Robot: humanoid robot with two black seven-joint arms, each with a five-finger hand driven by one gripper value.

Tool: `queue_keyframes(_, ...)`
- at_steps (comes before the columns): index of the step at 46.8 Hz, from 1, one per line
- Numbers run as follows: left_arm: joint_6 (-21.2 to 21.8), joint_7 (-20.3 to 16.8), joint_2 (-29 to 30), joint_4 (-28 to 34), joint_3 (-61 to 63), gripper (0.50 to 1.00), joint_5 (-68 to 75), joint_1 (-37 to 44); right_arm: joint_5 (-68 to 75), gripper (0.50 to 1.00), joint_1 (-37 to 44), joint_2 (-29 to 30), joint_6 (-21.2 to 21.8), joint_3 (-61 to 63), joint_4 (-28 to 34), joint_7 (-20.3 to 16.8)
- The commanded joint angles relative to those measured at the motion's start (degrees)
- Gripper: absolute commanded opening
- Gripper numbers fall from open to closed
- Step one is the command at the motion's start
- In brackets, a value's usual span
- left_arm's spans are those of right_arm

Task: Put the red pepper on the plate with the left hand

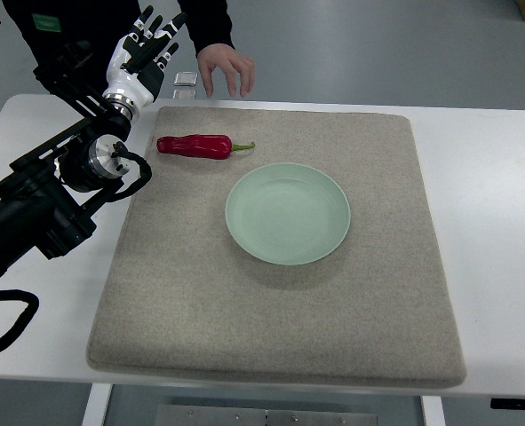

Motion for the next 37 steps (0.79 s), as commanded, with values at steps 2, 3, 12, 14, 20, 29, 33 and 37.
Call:
queue_keyframes(2, 0.0, -0.1, 0.0, 0.0, 0.0, 0.999, 0.0, 0.0, 0.0, 0.928, 0.0, 0.0, 0.0, -0.1, 0.0, 0.0)
queue_keyframes(3, 0.1, -0.3, 0.0, 0.0, -0.1, 0.999, -0.1, 0.0, 0.0, 0.928, 0.0, 0.0, 0.0, 0.0, 0.0, 0.0)
queue_keyframes(12, 0.2, -0.4, 0.0, 0.0, -0.2, 0.999, -0.1, -0.2, 0.0, 0.928, 0.0, 0.0, 0.0, 0.0, 0.0, 0.0)
queue_keyframes(14, 0.2, -0.4, 0.0, 0.1, -0.2, 0.999, -0.1, -0.2, 0.0, 0.928, 0.0, 0.0, 0.0, 0.0, 0.0, 0.0)
queue_keyframes(20, 0.0, -0.4, -0.1, 0.4, -0.1, 0.999, -0.1, -0.2, 0.1, 0.928, 0.0, 0.0, 0.0, 0.0, 0.0, 0.0)
queue_keyframes(29, -0.2, -0.4, 0.0, 0.7, 0.2, 0.999, 0.0, -0.3, 0.0, 0.928, 0.0, 0.0, 0.0, -0.1, 0.0, 0.0)
queue_keyframes(33, -1.7, -0.4, 0.1, 2.1, 0.6, 0.999, 0.1, -0.4, 0.0, 0.928, 0.0, 0.0, 0.0, 0.0, 0.0, 0.0)
queue_keyframes(37, -3.7, -0.4, 0.1, 3.6, 0.6, 0.996, 0.2, -0.4, 0.0, 0.928, 0.0, 0.0, 0.0, -0.1, 0.0, 0.0)
